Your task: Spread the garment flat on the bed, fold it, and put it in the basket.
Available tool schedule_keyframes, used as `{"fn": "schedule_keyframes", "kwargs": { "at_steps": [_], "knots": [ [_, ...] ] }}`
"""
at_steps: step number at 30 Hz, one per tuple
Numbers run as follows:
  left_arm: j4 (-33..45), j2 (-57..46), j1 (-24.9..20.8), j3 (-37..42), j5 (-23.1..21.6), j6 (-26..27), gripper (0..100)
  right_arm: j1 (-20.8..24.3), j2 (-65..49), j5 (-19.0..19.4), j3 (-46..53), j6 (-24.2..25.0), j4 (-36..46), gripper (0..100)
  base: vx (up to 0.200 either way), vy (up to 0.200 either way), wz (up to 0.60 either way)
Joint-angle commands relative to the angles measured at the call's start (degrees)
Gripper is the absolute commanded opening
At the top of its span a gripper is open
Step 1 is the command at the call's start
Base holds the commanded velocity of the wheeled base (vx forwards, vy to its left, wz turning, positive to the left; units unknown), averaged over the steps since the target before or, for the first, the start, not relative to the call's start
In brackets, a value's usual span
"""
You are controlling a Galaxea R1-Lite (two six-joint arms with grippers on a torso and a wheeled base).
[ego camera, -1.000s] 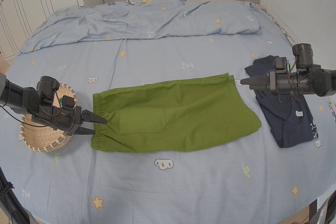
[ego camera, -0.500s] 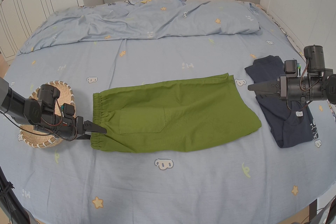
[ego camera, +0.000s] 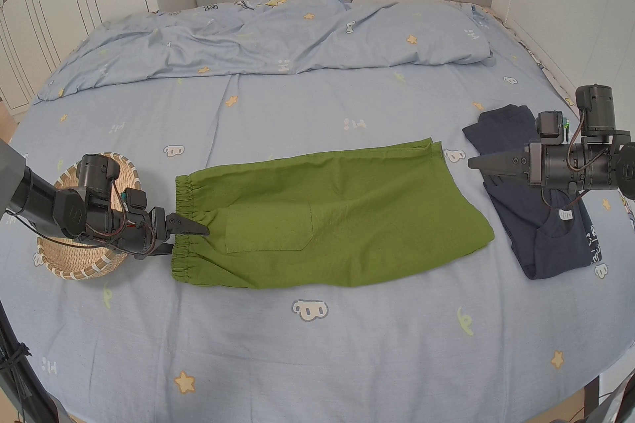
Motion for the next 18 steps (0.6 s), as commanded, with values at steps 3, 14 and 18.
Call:
{"fn": "schedule_keyframes", "kwargs": {
  "at_steps": [3,14,18],
  "knots": [
    [-1.66,2.32,-0.85,-0.11,-0.09,-1.46,100,0.12,0.1,0.02,0.15,0.06,-0.21,100,0.0,0.0,0.0],
    [-1.66,3.11,-1.99,-0.2,-0.09,-1.55,100,0.21,0.89,0.02,0.32,-0.12,-0.21,100,0.0,0.0,0.0],
    [-1.66,4.95,-1.9,-1.17,-0.09,-1.64,100,0.3,0.89,0.02,0.32,-0.12,-0.21,100,0.0,0.0,0.0]
  ]
}}
